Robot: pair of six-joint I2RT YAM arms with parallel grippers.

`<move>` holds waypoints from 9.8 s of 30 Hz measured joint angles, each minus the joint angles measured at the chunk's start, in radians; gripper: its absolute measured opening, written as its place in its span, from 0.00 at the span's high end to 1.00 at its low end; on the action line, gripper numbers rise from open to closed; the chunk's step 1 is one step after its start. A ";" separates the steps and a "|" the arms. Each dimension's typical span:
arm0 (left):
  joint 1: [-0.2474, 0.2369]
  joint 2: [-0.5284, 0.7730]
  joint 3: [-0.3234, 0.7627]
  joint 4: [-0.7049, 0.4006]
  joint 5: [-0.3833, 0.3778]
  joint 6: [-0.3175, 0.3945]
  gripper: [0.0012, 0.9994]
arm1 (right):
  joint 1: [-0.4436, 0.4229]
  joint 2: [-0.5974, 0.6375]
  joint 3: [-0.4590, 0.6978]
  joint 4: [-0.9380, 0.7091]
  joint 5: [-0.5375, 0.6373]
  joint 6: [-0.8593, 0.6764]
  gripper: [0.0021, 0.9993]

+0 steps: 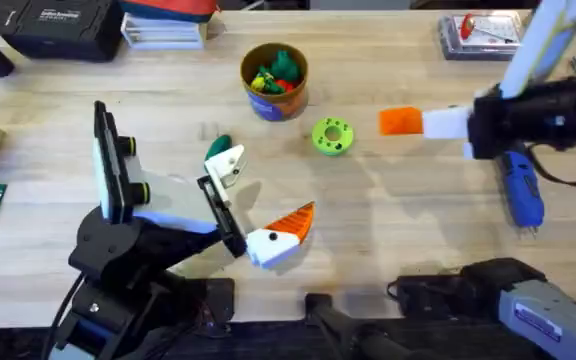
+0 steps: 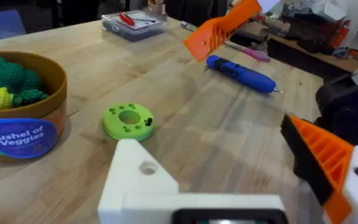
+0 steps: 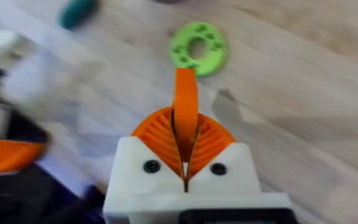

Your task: Pick up the gripper from the table and insert it into the empty holder that is missing its gripper. Then pick up a screw, insert it into the mounting hole, and use the screwdriver to tighten it. Finally, clean up the table by picking up the vegetable and placing it into the bucket.

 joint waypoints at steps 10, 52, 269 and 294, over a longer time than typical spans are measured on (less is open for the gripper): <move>0.000 0.000 0.000 0.000 0.000 0.000 0.01 | 0.202 0.232 0.000 0.193 -0.289 0.385 0.99; 0.000 0.000 0.000 0.000 -0.016 -0.014 0.01 | 0.315 0.772 -0.003 0.514 -1.037 0.596 0.99; 0.000 -0.003 0.001 -0.003 0.023 -0.016 0.01 | 0.462 0.692 0.039 0.317 0.517 0.341 0.72; 0.000 -0.003 0.001 -0.003 0.023 -0.016 0.01 | 0.472 0.692 0.076 0.336 0.504 0.315 0.62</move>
